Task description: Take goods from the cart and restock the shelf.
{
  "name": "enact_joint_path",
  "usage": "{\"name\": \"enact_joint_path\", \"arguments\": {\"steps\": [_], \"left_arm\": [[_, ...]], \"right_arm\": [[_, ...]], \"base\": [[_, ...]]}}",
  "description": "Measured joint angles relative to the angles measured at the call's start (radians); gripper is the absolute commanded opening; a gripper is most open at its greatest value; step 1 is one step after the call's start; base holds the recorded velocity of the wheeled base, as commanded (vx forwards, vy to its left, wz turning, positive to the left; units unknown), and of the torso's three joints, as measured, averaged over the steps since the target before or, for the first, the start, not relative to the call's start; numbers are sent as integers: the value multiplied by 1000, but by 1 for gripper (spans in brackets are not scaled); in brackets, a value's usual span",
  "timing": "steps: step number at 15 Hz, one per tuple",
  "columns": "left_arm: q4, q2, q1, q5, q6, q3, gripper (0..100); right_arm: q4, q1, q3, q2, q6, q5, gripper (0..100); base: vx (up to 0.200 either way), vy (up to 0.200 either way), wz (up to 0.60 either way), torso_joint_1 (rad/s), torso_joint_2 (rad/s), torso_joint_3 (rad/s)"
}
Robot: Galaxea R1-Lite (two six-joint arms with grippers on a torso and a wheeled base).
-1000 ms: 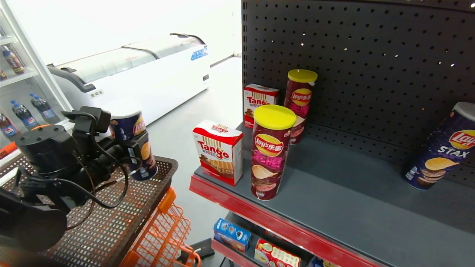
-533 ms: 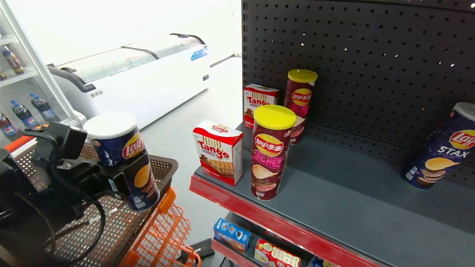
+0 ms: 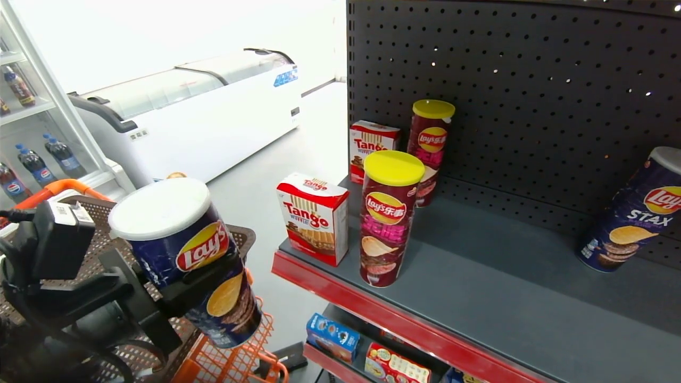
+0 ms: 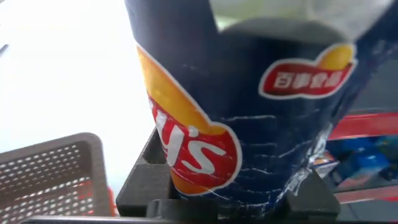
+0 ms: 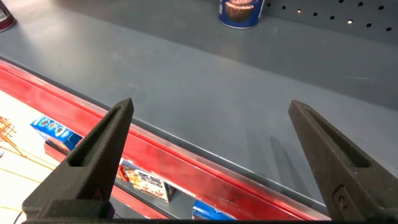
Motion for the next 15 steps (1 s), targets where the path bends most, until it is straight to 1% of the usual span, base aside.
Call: {"name": "enact_joint_path", "arguments": {"steps": [2,3,4,5,6,8,12,13,14,15], "left_arm": [[103,-44,-3,-52,-23,-6,0],[116,-60,-4,-69,-26,-11,0],[120,-71,-4,-96,-25,-13,0],[120,-79,-5,-142,-21,-17,0],[116,-81,-5,-164,-20,-27,0],[117,-76,-6,-180,-21,-43,0],[107,-44,-27,-262,-19,-51,0],[108,-40,-31,-305,-19,-54,0],[107,-38,-35,-320,-17,-60,0],[111,-36,-46,-324,-8,-63,0]], "right_arm": [[0,0,0,0,0,0,100],[0,0,0,0,0,0,100],[0,0,0,0,0,0,100],[0,0,0,0,0,0,100],[0,0,0,0,0,0,100],[0,0,0,0,0,0,100],[0,0,0,0,0,0,100],[0,0,0,0,-1,0,100],[1,0,0,0,-1,1,100],[1,0,0,0,-1,1,100]], "base": [[0,0,0,0,0,0],[0,0,0,0,0,0],[0,0,0,0,0,0],[0,0,0,0,0,0],[0,0,0,0,0,0],[0,0,0,0,0,0],[0,0,0,0,0,0],[0,0,0,0,0,0],[0,0,0,0,0,0],[0,0,0,0,0,0]]}}
